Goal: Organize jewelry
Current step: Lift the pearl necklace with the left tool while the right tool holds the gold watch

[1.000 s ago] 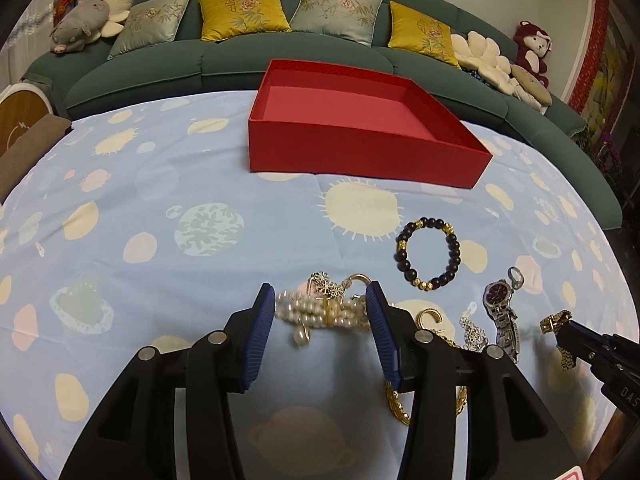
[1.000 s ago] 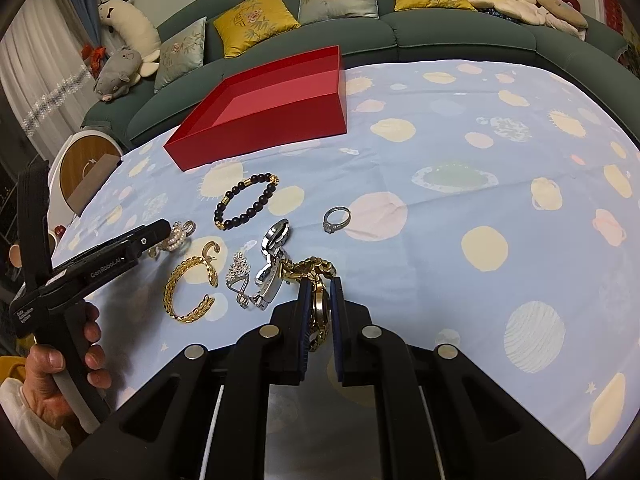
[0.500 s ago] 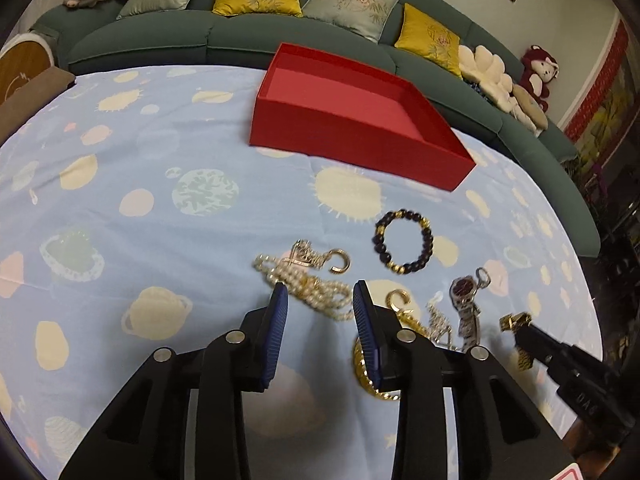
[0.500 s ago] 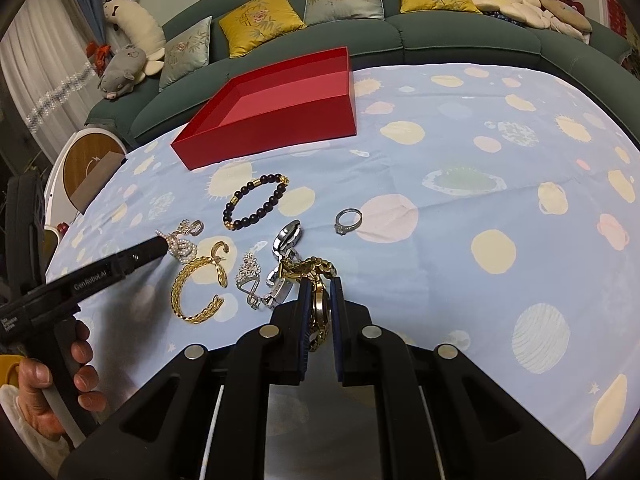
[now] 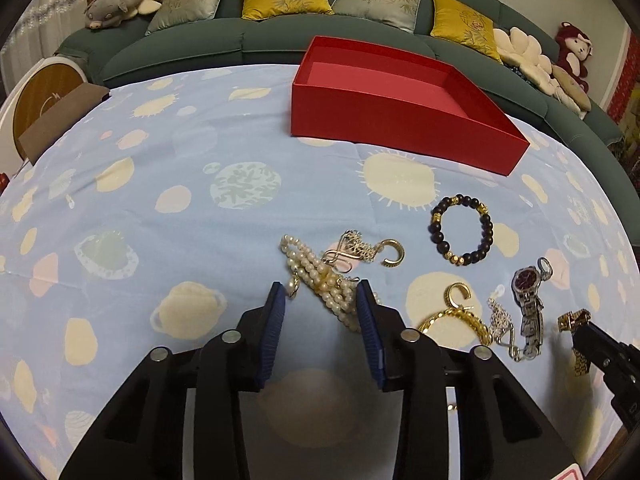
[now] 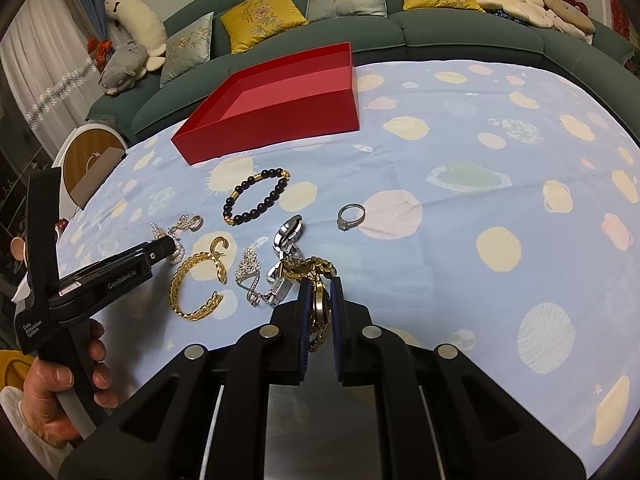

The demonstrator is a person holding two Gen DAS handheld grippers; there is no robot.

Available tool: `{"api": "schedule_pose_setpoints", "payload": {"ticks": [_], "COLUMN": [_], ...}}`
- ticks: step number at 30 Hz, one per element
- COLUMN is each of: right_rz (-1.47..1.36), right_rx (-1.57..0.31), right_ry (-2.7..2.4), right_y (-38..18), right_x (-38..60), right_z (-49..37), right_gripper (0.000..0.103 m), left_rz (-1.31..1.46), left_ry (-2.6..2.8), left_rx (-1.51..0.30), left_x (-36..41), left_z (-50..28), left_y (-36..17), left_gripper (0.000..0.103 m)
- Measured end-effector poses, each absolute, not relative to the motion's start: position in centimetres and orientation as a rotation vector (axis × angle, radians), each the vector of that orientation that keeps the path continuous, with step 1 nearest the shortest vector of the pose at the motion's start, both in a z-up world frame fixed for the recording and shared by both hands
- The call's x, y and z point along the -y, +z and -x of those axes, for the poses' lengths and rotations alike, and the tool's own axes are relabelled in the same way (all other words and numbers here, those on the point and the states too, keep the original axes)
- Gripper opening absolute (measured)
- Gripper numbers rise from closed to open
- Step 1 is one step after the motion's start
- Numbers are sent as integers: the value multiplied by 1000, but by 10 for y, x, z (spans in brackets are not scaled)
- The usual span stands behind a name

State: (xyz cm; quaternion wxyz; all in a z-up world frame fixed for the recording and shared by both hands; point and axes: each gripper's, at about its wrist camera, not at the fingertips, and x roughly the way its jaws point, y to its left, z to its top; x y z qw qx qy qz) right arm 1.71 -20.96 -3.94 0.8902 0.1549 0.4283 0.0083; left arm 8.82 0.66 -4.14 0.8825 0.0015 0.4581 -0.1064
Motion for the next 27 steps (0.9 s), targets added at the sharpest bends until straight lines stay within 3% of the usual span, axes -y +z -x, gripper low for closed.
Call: {"api": "schedule_pose_setpoints", "payload": {"ticks": [5,27], "right_rz": [-315,-310], "right_rx": [-882,-871], "right_ry": [25,27], "right_y": [-36,-32], "right_x": [205,203], "right_z": [-16,-16], "right_gripper": [9,9], "left_rz": [7,70], "left_ry": [-261,-334], "left_rx": [-957,-951], "left_x": [-24,-16], "left_z": [-79,-94], "left_y": [-40,-48], "left_gripper": [12,12]}}
